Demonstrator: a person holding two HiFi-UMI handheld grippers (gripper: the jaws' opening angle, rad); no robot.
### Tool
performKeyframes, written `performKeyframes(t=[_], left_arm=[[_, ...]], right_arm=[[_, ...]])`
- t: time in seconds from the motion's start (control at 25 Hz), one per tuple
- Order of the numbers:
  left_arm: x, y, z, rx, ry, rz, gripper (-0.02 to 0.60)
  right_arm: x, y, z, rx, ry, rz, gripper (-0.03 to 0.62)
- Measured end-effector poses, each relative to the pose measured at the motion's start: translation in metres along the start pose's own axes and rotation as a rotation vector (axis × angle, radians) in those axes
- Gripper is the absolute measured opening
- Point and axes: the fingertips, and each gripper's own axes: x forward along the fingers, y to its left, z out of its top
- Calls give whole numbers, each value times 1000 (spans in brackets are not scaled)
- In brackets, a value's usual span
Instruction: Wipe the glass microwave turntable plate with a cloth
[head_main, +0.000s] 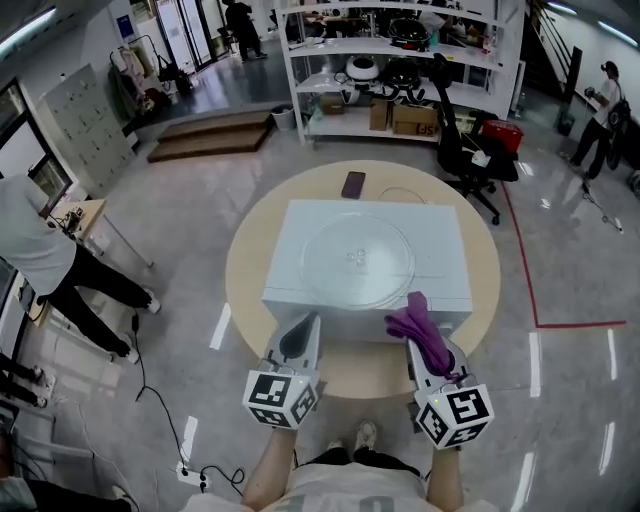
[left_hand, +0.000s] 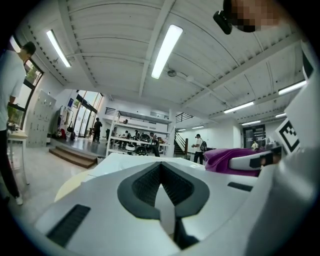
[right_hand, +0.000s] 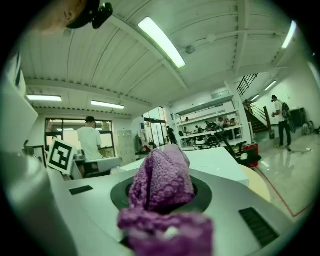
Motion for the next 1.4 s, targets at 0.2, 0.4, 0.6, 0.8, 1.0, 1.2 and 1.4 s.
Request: performKeyframes(t=[0.2,0.4,0.6,0.8,1.0,1.2,1.4], left_arm=[[-37,2,-2,8,-9,-19,-5],[-114,17,-2,-32,-24,-13,-5],[-174,25,1,-42,-36,-6,-5],[-207,19,8,-40,-54,-1,-5],[-218,4,14,-27,-71,17,-5],[-224,-27,22,18,-74,21,-5],[-227,-54,48,101,-98,-4,-5]], right_arm=[[-19,51,10,28,-81,133,48],[-56,130,11,-55,-94,180,48],[-96,170,-4,-64,-86,134,48],[-131,171,-11,-41,-78,60,48],[-158,155,-8,-19,-97,12,48],[-196,123,-9,33,-107,-41,48],[-225,111,4,17,-144,-54,48]])
